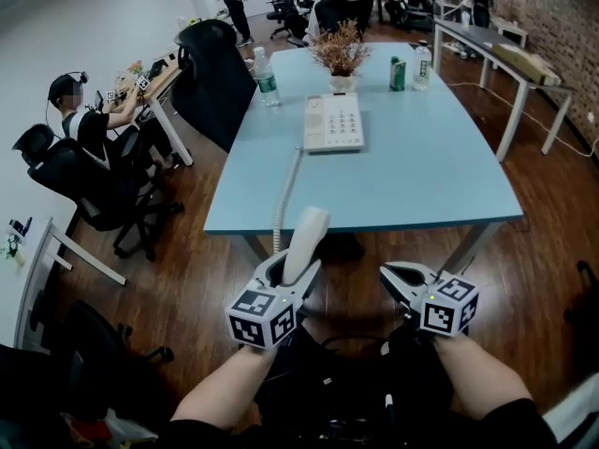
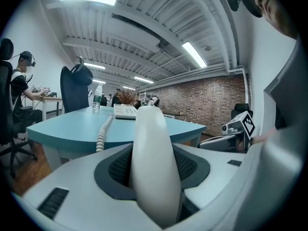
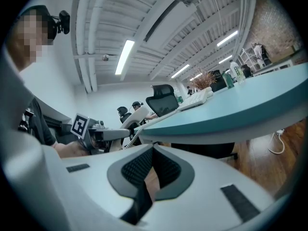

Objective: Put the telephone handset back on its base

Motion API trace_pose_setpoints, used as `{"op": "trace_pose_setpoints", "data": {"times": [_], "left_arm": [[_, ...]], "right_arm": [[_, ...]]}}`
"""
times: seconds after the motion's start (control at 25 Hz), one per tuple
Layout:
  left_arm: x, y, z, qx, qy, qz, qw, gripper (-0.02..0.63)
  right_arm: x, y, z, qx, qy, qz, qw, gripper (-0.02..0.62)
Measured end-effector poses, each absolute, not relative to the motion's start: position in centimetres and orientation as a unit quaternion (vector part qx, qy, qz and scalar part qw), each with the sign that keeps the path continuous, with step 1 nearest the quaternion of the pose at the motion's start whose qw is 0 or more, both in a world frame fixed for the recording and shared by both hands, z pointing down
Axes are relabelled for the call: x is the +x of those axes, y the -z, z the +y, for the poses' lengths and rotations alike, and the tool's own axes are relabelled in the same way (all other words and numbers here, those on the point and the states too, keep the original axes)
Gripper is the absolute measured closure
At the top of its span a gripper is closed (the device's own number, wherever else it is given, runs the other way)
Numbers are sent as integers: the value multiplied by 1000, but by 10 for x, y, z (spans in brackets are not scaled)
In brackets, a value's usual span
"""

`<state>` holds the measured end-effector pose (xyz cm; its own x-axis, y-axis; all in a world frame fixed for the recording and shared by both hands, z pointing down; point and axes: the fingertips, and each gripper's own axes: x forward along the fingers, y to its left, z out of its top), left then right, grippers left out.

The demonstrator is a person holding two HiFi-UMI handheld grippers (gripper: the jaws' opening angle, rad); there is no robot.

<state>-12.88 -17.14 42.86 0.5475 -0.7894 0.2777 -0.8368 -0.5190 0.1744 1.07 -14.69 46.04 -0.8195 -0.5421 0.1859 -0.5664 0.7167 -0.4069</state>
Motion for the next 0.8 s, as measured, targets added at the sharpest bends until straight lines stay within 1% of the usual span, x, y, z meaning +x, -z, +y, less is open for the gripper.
{"op": "trace_pose_setpoints", "data": {"times": [0.2, 0.4, 0.6, 0.68, 0.8], "left_arm": [[-127, -397, -181, 871, -67, -469, 132, 400], [-129, -355, -220, 881, -77, -452, 118, 400], [-136, -298, -303, 870, -75, -480, 85, 400], [-138, -284, -341, 861, -72, -495, 92, 399], [-140, -285, -405, 840, -83, -523, 120, 400]], "right_arm": [[5, -453, -146, 294, -230, -927, 24, 580], [-1, -412, -161, 294, -200, -935, 8, 580], [-9, -387, -187, 287, -182, -941, 3, 580], [-12, -373, -199, 284, -175, -943, -3, 580], [-11, -369, -215, 284, -184, -941, -24, 580]]}}
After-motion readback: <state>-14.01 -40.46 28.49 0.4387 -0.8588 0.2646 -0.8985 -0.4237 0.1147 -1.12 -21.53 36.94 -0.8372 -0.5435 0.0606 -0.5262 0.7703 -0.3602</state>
